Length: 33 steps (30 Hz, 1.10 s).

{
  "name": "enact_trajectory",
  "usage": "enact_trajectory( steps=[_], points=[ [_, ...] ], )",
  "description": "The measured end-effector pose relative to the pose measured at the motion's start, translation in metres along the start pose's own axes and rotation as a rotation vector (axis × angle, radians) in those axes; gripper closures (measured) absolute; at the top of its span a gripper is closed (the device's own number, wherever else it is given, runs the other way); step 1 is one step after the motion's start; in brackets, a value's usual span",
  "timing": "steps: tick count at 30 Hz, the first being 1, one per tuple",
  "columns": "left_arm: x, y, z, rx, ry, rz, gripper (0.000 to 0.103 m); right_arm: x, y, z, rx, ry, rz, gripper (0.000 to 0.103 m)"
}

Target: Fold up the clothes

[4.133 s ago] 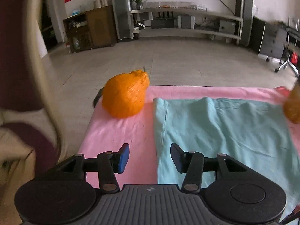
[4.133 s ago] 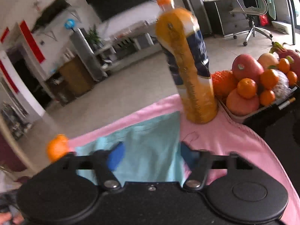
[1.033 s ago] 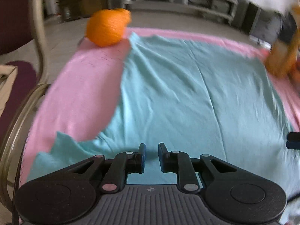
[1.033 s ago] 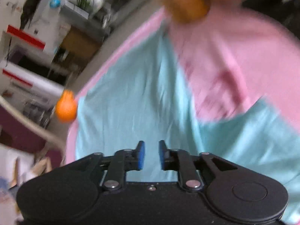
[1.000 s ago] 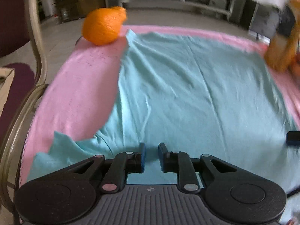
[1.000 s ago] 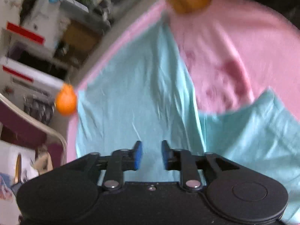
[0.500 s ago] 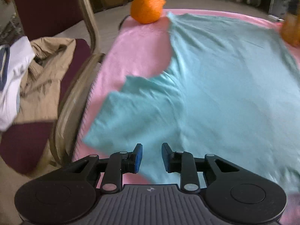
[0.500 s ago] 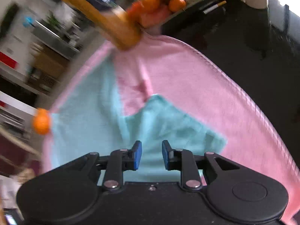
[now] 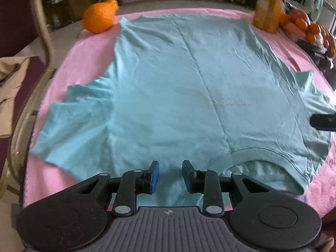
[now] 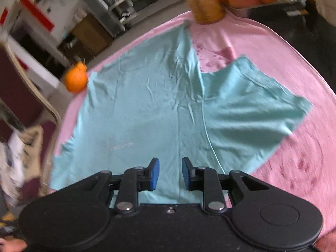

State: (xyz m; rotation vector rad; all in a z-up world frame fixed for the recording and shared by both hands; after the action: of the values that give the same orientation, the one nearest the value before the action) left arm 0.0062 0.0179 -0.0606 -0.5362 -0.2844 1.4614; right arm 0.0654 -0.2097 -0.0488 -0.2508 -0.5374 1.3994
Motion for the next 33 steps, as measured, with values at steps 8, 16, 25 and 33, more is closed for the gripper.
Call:
enact_trajectory(
  steps=[8,16,25,33],
  points=[
    [-0.011,0.019,0.008,-0.039,-0.05,-0.112,0.076,0.023,0.025,-0.015,-0.042,0.168,0.28,0.083],
    [-0.003,0.044,0.037,-0.06,-0.011,-0.074,0.075,-0.009,0.061,0.019,-0.009,0.201,0.27,0.083],
    [-0.027,0.041,0.019,-0.026,-0.029,-0.149,0.073,0.012,0.063,0.026,-0.058,-0.006,0.22,0.083],
    [-0.031,0.049,0.02,-0.003,-0.056,-0.169,0.073,0.022,0.072,0.016,0.01,0.027,0.306,0.084]
  ],
)
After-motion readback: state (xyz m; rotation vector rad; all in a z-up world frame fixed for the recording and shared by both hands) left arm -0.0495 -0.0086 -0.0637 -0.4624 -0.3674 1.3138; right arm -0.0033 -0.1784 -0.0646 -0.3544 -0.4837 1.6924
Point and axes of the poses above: each gripper's, at about its wrist camera, not at the fingertips, and z roughly against the way its jaws point, x to its left, y to its underside, the point moved 2 cm from there along -z, roughly the way its jaws point, and after that the axes turned 14 degrees about y, right-handed, at the moved point
